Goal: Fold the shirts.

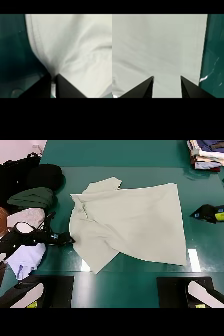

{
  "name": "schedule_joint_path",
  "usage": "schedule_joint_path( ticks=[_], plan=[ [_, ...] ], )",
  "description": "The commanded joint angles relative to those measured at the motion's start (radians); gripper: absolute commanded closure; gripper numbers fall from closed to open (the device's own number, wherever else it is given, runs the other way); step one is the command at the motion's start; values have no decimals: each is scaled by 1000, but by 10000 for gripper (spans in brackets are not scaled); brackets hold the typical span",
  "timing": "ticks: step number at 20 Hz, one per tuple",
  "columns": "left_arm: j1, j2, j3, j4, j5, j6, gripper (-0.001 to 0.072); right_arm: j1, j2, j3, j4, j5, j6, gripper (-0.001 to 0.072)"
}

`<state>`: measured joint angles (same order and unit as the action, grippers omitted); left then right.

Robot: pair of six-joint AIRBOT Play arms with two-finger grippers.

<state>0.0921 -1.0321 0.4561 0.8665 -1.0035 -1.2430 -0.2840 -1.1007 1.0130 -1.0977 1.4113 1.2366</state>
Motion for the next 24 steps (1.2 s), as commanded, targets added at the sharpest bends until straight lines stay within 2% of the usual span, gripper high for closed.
schedule_joint_path(
  ticks=[1,2,3,4,6,8,10,15,21,24],
  plan=[
    [0,3,26,-26,15,3,682,-1,46,-119,-102,9,2,326],
    [0,3,56,-25,1,3,683,-1,60,-162,-137,27,2,262],
    [0,3,86,-25,-13,4,683,-1,68,-207,-171,55,2,145],
    [0,3,116,-26,-26,6,682,0,67,-247,-188,85,5,145],
    [0,3,158,-31,-34,5,683,0,59,-332,-190,104,5,157],
    [0,3,173,-33,-34,6,682,0,59,-393,-188,65,13,221],
    [0,3,174,-34,-34,6,682,0,59,-431,-192,54,20,221],
    [0,3,173,-34,-34,6,682,0,75,-444,-312,61,58,222],
    [0,3,173,-37,-30,6,682,0,10,-487,-262,60,64,224],
    [0,3,173,-36,-37,6,682,0,-26,-492,-224,-8,64,398]
  ],
)
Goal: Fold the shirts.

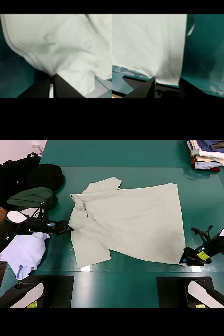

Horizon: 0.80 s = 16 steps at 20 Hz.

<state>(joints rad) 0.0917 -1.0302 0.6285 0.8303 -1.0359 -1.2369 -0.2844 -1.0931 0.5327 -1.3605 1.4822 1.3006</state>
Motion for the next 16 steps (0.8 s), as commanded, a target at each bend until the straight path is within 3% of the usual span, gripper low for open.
schedule_joint_path(
  ticks=[1,2,4,6,10,16],
  plan=[
    [0,0,1,0,-4,0,682,0,-33,-3,44,-90,0,427],
    [0,1,1,0,-4,0,682,0,-32,10,54,-100,0,429],
    [0,1,1,0,-3,0,682,0,-33,32,60,-101,0,644],
    [0,1,1,0,-4,0,683,0,-32,52,61,-94,-11,697],
    [0,39,85,0,-13,-20,684,2,9,172,154,-54,-27,698],
    [0,209,573,9,-43,-68,683,2,180,634,454,-205,-27,698]
  ],
)
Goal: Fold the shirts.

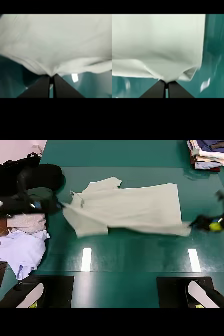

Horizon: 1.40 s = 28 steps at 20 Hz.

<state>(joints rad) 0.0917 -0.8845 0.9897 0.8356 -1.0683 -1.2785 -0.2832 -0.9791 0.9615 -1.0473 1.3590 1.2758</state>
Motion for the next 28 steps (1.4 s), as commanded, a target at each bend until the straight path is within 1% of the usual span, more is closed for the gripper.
schedule_joint_path(
  ticks=[1,4,7,9,10,12,14,15,17,20,21,23,25,28],
  plan=[
    [0,72,325,3,-18,-31,683,2,83,303,140,-108,-2,698],
    [0,80,658,2,-30,-35,683,1,117,610,129,-140,-3,698],
    [0,80,964,3,-23,-58,683,1,119,880,112,-140,-3,698],
    [0,80,1119,3,-14,-70,683,1,119,1016,42,-123,-2,698],
    [0,80,1169,2,3,-90,684,1,119,1066,-6,-111,4,698],
    [0,80,1218,2,14,-107,684,1,116,1133,-112,-70,55,698],
    [0,76,1204,16,4,-111,683,1,98,1153,-192,-8,71,698],
    [0,72,1160,47,6,-115,684,1,83,1139,-195,15,71,699],
    [0,55,1022,123,-7,-168,683,1,38,1062,-156,55,71,698],
    [0,-41,806,122,-141,-174,683,19,-93,935,-129,189,69,699],
    [0,-93,742,114,-203,-173,683,42,-144,895,-139,214,68,698],
    [0,-206,623,86,-274,-159,683,96,-252,811,-171,233,66,698],
    [0,-324,528,84,-265,-153,683,151,-372,737,-214,229,66,698],
    [0,-530,480,77,-175,-153,682,191,-557,697,-212,174,66,698]
  ],
)
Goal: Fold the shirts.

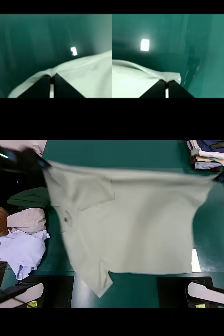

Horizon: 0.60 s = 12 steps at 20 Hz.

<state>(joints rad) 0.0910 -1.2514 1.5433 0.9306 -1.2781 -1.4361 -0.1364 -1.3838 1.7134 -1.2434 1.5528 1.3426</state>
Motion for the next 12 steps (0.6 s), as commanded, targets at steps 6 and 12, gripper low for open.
schedule_joint_path(
  ticks=[6,12],
  plan=[
    [1,-386,16,-169,393,110,683,65,-398,159,-14,-193,3,699],
    [10,-395,64,-122,194,213,684,63,-424,276,-19,-183,3,699]
  ],
)
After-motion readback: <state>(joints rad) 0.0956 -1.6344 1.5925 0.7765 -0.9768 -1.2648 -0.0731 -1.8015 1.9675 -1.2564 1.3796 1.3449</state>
